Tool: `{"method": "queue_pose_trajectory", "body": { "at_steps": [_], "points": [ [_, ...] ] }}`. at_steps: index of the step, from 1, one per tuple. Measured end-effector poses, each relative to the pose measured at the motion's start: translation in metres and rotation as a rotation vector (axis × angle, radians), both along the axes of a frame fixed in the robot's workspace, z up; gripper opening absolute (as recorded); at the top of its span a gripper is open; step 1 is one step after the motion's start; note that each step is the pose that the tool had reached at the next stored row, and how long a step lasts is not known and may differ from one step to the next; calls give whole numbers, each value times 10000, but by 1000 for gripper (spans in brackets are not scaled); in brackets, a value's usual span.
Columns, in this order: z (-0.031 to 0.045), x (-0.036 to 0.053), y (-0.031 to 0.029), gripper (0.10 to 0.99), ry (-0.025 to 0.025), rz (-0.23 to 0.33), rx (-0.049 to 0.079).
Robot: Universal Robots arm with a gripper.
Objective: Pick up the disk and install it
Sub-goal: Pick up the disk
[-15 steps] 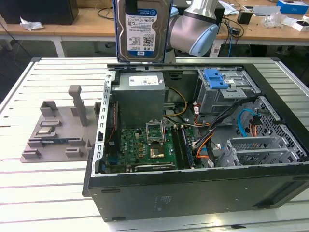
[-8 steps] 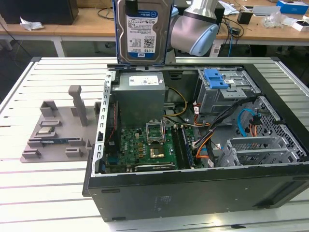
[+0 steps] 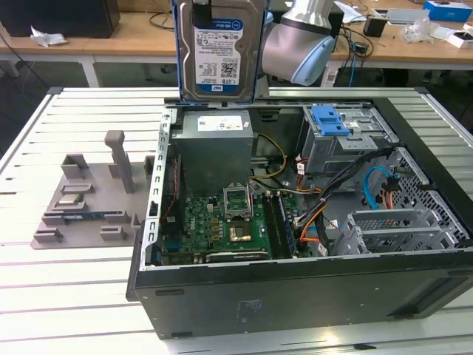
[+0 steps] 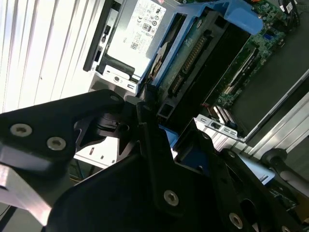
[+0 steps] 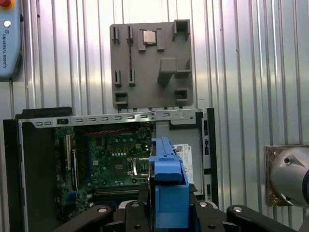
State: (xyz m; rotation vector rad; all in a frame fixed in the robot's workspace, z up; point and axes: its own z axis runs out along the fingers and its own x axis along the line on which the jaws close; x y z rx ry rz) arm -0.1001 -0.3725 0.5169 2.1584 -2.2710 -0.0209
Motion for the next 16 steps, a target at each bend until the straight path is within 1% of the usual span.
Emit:
{"method": "queue_pose_trajectory", "body": {
  "at_steps": [3,5,7,8,10,11,14,16],
  "points": [
    [-1,4,-60,373,0,0,0],
    [-2,10,-162,373,0,0,1],
    [-3,14,-222,373,0,0,0],
    [-4,16,-265,373,0,0,0],
    [-4,18,-314,373,0,0,0],
    [-5,18,-329,373,0,0,1],
    [-7,20,-420,373,0,0,1],
    [-7,20,-463,373,0,-1,1]
  ]
}}
